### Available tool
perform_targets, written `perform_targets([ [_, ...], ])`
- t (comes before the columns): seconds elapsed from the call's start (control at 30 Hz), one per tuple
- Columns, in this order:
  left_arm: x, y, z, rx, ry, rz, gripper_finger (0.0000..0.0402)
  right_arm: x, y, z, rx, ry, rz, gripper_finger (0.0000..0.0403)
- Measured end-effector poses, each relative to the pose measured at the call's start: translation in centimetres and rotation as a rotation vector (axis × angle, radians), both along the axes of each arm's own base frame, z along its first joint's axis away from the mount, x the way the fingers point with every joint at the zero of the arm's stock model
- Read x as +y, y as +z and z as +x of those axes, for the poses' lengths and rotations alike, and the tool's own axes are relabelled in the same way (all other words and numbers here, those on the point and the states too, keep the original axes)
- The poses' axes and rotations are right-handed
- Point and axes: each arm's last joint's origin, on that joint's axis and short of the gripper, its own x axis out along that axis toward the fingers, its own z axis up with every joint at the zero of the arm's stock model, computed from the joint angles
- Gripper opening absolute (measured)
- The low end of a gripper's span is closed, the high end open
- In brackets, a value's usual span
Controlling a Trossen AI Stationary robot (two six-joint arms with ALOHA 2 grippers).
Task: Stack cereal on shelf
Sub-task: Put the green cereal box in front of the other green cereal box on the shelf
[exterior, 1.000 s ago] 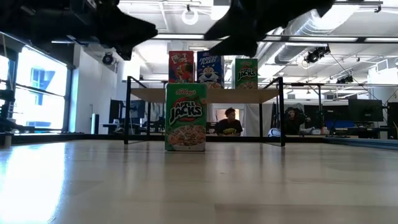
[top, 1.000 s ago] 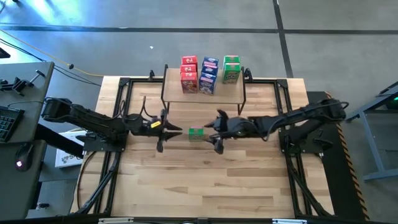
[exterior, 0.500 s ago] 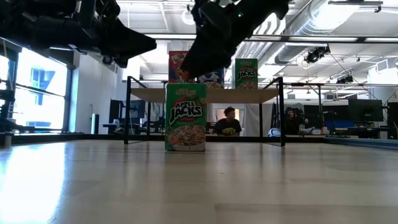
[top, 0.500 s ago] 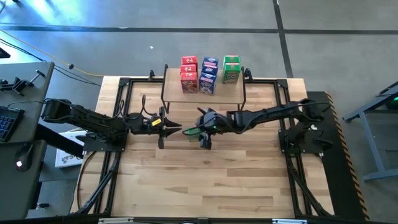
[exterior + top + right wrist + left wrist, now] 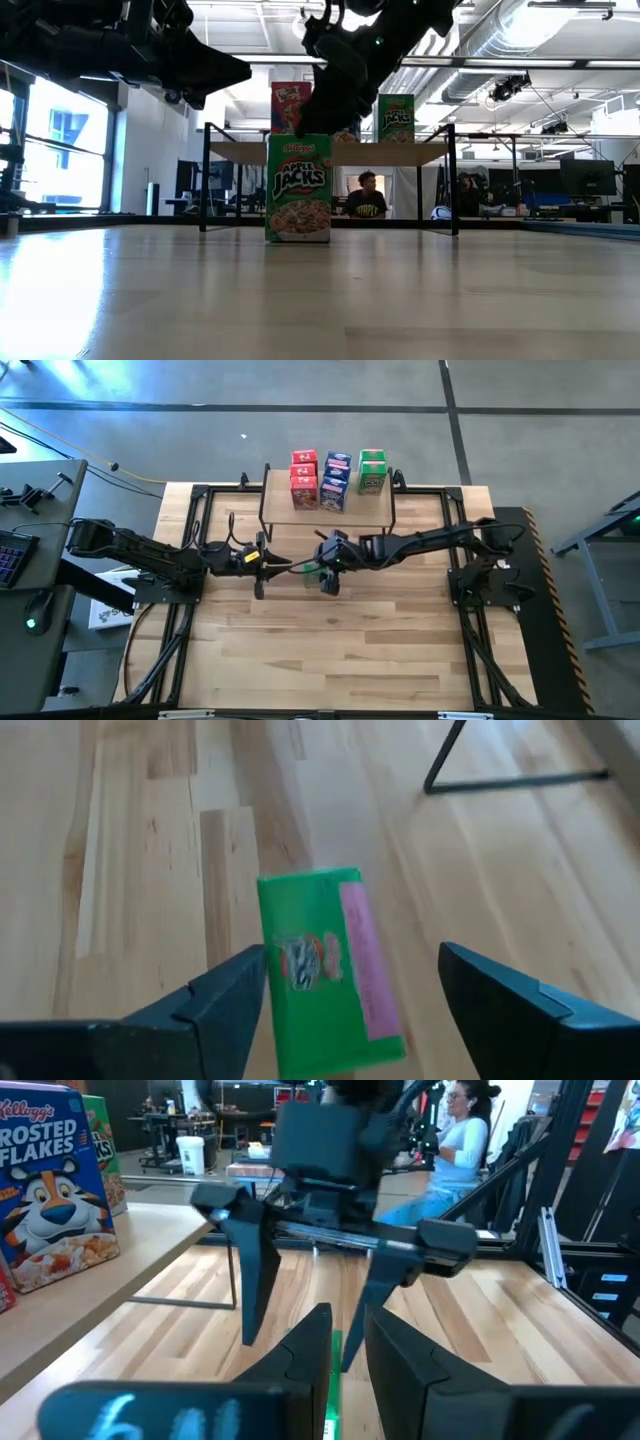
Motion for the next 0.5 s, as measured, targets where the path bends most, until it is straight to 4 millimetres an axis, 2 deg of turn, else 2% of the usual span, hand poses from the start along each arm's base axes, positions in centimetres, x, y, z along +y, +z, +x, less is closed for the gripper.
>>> perform_targets([
  [0.3, 0.0, -0.1, 0.0, 0.007, 0.0, -0.001, 0.0053, -0.6, -1.4, 0.3, 0.052, 0.015, 0.064, 0.0274],
  [0.5, 0.0, -0.1, 0.0, 0.01, 0.0, 0.0, 0.0053, -0.4, -2.3, 0.5, 0.079, 0.059, 0.115, 0.0236],
])
